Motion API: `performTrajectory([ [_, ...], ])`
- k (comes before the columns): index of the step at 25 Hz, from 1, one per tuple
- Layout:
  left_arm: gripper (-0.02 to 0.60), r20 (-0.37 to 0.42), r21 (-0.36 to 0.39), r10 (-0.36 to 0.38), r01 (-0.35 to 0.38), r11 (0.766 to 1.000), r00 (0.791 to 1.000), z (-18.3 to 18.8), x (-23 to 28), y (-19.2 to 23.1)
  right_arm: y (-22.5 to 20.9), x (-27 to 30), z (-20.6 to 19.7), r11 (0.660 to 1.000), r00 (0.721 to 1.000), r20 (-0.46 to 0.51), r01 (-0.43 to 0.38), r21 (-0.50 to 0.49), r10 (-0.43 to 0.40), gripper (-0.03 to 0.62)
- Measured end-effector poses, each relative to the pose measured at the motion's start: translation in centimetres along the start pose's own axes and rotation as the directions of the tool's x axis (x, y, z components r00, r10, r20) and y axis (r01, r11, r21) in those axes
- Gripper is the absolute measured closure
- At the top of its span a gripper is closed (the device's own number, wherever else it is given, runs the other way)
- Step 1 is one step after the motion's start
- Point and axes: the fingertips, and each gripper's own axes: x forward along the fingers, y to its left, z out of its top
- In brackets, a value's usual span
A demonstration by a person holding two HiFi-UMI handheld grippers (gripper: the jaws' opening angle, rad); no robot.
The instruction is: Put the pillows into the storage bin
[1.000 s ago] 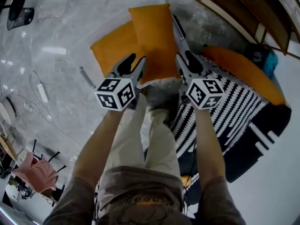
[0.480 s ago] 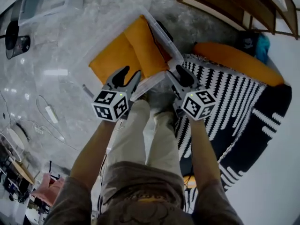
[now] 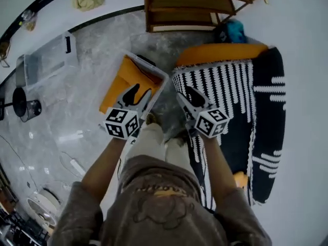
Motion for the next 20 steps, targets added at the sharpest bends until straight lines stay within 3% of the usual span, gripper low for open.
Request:
performTrajectory([
  [5,0.393,-0.021,0.093,-0.153,0.154,0.984,0.988,1.4,-0.1,-13.0,-0.2,-12.7,2.7,0.995,0.985,0.14,0.095,0.014,-0.096,0.382],
  [9,0.393,-0.081,0.192,-0.308,0.318,0.928,0.948,-0.5,0.5,-24.8,-1.7,-24.9,2.0,0.977,0.939,0.269,0.206,0.06,-0.215,0.382],
  [12,0.393,-0.146,0.249,-0.406,0.43,0.868,0.902,-3.9,0.0,-34.1,-2.6,-34.5,-1.0,0.953,0.892,0.335,0.284,0.105,-0.303,0.382],
  [16,0.391,-0.253,0.298,-0.532,0.589,0.751,0.808,-8.9,-0.2,-46.4,-4.4,-46.9,-5.9,0.893,0.79,0.417,0.398,0.21,-0.45,0.384],
  [20,0.391,-0.336,0.311,-0.614,0.699,0.644,0.714,-15.4,-2.1,-57.3,-4.8,-58.3,-12.9,0.82,0.694,0.438,0.479,0.312,-0.572,0.384],
])
